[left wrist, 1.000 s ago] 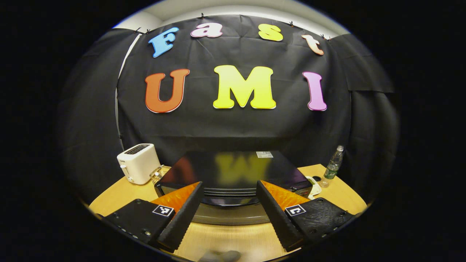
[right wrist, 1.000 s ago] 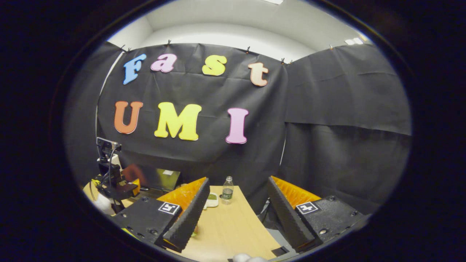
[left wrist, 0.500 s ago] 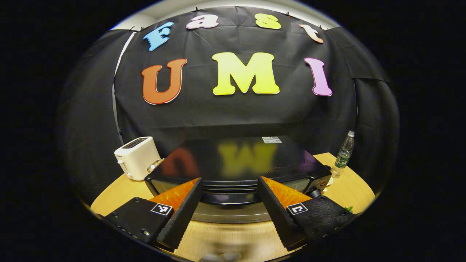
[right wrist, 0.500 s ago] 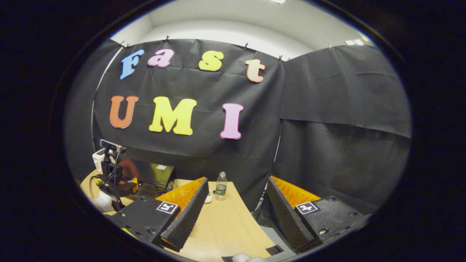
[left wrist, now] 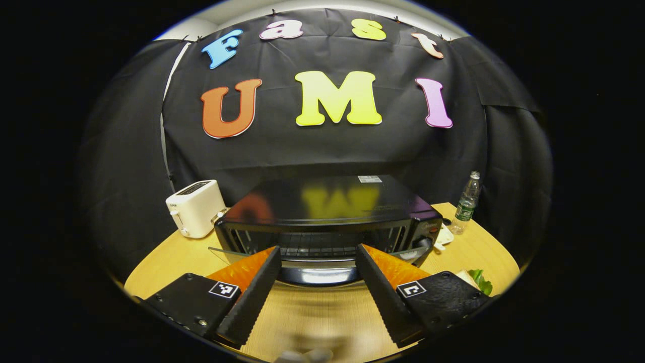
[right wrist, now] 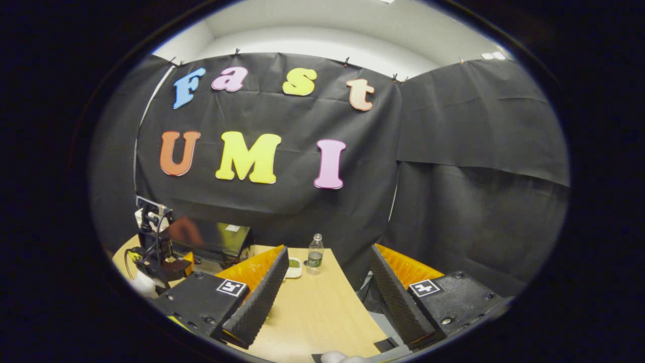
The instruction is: Open the electric oven with the left hand, put the food in, and close the electric oven.
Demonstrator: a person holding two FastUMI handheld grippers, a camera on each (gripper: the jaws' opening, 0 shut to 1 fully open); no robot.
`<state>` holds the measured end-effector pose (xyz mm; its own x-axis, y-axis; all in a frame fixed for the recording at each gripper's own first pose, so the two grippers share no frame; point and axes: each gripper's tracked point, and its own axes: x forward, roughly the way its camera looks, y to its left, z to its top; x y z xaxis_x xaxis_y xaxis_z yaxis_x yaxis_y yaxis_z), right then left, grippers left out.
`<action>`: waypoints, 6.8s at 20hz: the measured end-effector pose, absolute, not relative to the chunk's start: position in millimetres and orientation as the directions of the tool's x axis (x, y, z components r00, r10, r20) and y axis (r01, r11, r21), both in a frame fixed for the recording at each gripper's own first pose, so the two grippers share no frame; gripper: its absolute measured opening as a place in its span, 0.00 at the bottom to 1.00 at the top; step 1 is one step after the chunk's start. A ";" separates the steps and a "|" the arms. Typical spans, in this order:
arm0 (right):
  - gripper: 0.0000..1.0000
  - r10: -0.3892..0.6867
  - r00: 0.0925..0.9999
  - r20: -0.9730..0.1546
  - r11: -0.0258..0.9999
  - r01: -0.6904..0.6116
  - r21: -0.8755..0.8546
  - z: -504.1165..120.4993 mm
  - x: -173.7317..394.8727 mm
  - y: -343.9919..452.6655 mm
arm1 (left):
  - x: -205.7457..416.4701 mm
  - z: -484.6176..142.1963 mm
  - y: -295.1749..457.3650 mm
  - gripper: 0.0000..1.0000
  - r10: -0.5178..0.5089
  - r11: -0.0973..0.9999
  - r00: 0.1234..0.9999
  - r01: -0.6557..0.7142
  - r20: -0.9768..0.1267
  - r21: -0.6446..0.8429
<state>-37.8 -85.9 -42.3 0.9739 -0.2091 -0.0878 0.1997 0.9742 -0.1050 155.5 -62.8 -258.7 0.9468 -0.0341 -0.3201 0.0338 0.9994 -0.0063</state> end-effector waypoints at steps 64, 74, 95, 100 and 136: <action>0.97 0.366 0.668 -0.648 0.922 -0.166 0.350 -367.4 113.2 36.4 | -34.3 -120.6 8.1 0.96 0.012 1.000 0.980 -0.016 -0.198 -0.018; 0.44 0.457 0.596 -0.660 0.879 -0.193 0.435 -368.8 131.8 52.1 | -14.6 -125.0 2.9 0.96 0.057 0.998 0.969 -0.062 -0.240 -0.015; 0.40 0.487 0.777 -0.398 0.749 -0.139 0.647 -265.1 94.6 141.7 | -45.8 -122.6 20.0 0.96 0.012 0.999 0.974 -0.005 -0.228 0.032; 0.40 0.473 0.824 -0.312 0.608 -0.048 0.793 -272.3 97.4 179.3 | -58.1 -127.9 19.6 0.95 -0.021 1.000 0.971 0.026 -0.237 0.016; 0.43 0.158 0.933 -0.322 0.524 0.197 0.828 -351.5 274.1 297.3 | -58.4 -178.4 87.1 0.96 0.050 0.999 0.937 -0.052 -0.346 0.005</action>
